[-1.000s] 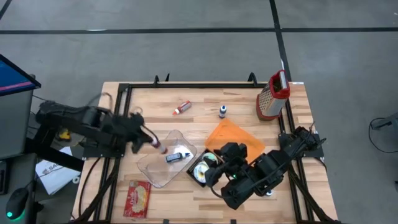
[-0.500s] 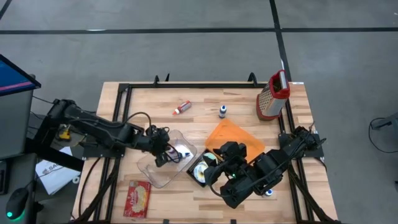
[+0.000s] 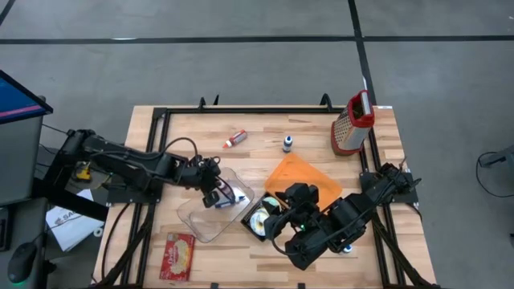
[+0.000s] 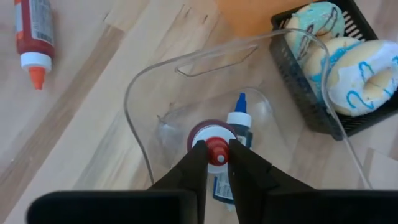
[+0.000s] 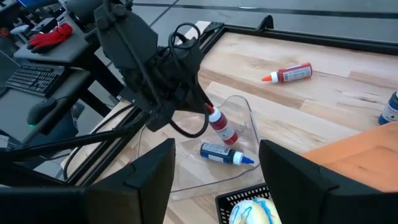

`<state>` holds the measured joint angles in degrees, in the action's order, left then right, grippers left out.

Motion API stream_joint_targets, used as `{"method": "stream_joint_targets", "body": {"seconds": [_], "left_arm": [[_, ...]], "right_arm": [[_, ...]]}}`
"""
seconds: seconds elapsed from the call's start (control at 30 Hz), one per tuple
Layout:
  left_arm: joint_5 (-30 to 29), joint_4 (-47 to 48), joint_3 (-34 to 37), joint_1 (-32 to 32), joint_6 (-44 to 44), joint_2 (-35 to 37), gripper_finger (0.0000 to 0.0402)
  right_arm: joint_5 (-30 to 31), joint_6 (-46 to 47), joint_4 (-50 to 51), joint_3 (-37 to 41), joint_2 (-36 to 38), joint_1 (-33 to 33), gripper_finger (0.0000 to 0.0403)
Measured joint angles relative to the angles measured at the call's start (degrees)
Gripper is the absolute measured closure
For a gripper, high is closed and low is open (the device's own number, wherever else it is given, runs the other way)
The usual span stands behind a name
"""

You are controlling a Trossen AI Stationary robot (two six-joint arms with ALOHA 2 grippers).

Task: Pick & Place Food Item
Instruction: Put the red food coloring bottle into the transparent bin, then put the orange food coloring bottle into the transparent bin

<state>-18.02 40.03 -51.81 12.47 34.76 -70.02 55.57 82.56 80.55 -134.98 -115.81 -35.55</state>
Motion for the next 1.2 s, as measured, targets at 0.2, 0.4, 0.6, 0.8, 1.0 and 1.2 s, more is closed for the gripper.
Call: {"method": "stream_joint_targets", "body": {"seconds": [0.2, 0.4, 0.6, 0.8, 1.0, 1.2], "left_arm": [[0.8, -0.3, 0.0, -1.3, -1.8, 0.0, 0.0322], [1.9, -1.0, 0.1, -1.3, -2.0, 1.0, 0.0318], [2.0, -3.7, -1.0, -4.6, -3.8, 7.9, 0.0317], [11.5, -1.0, -5.4, -21.3, -14.4, 4.4, 0.0315], [18.5, 7.2, -13.6, -37.7, -27.1, -9.1, 0.0286], [22.8, 10.6, -19.1, -45.1, -34.0, -22.1, 0.0242]], "right_arm": [[0.0, 0.0, 0.0, 0.0, 0.0, 0.0, 0.0179], [0.0, 0.0, 0.1, 0.0, 0.0, 0.0, 0.0179], [0.0, 0.1, 0.0, 0.0, 0.0, 0.0, 0.0179], [0.5, 0.2, 0.0, 0.2, 0.0, 0.7, 0.0179], [0.5, 0.5, 0.1, 0.2, 0.0, 1.3, 0.0179], [0.4, 1.7, 0.4, 0.3, 0.0, 1.2, 0.0179]]}}
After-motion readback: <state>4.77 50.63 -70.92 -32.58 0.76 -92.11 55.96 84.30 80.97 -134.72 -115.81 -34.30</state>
